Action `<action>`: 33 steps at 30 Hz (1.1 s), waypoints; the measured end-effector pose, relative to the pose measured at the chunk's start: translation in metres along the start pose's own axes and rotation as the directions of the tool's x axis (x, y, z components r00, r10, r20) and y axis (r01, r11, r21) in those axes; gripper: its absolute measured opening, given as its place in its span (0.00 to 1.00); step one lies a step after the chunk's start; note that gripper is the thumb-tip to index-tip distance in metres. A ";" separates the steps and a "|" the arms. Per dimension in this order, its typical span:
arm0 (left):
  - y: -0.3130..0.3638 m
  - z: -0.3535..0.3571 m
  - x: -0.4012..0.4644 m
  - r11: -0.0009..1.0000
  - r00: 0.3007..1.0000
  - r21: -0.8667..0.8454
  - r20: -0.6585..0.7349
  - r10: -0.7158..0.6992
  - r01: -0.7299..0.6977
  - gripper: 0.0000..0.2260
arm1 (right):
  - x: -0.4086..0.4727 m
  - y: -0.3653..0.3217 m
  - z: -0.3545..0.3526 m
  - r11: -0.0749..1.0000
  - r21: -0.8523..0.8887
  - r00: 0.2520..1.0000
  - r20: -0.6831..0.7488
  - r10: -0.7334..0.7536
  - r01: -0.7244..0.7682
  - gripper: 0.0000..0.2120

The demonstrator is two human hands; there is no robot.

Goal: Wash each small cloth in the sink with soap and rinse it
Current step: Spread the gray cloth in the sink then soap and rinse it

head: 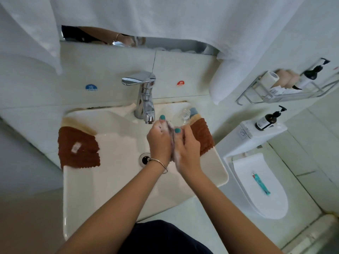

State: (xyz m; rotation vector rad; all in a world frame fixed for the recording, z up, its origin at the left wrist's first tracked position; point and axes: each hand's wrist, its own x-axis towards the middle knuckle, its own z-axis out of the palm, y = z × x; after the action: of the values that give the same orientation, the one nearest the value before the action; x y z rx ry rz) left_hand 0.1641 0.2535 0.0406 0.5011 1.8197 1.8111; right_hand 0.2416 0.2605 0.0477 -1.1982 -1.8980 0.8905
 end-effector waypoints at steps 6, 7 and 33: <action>-0.002 0.003 -0.020 0.998 0.989 -0.005 0.131 0.067 -0.067 0.16 | 0.007 0.003 0.000 0.994 0.098 0.997 -0.044 0.060 -0.055 0.16; -0.002 0.003 -0.015 0.999 0.993 -0.004 0.105 0.044 -0.044 0.16 | 0.003 0.002 0.001 0.997 0.074 0.999 -0.032 0.023 -0.020 0.16; -0.005 -0.008 -0.014 0.999 0.983 -0.037 0.183 -0.020 0.027 0.16 | 0.008 0.007 0.016 0.985 -0.015 0.984 0.043 0.172 -0.172 0.18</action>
State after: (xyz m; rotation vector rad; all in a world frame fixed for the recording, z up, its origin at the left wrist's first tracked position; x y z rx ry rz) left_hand 0.1711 0.2391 0.0369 0.6072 1.6559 1.7213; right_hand 0.2288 0.2673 0.0359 -1.3761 -1.8566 1.0060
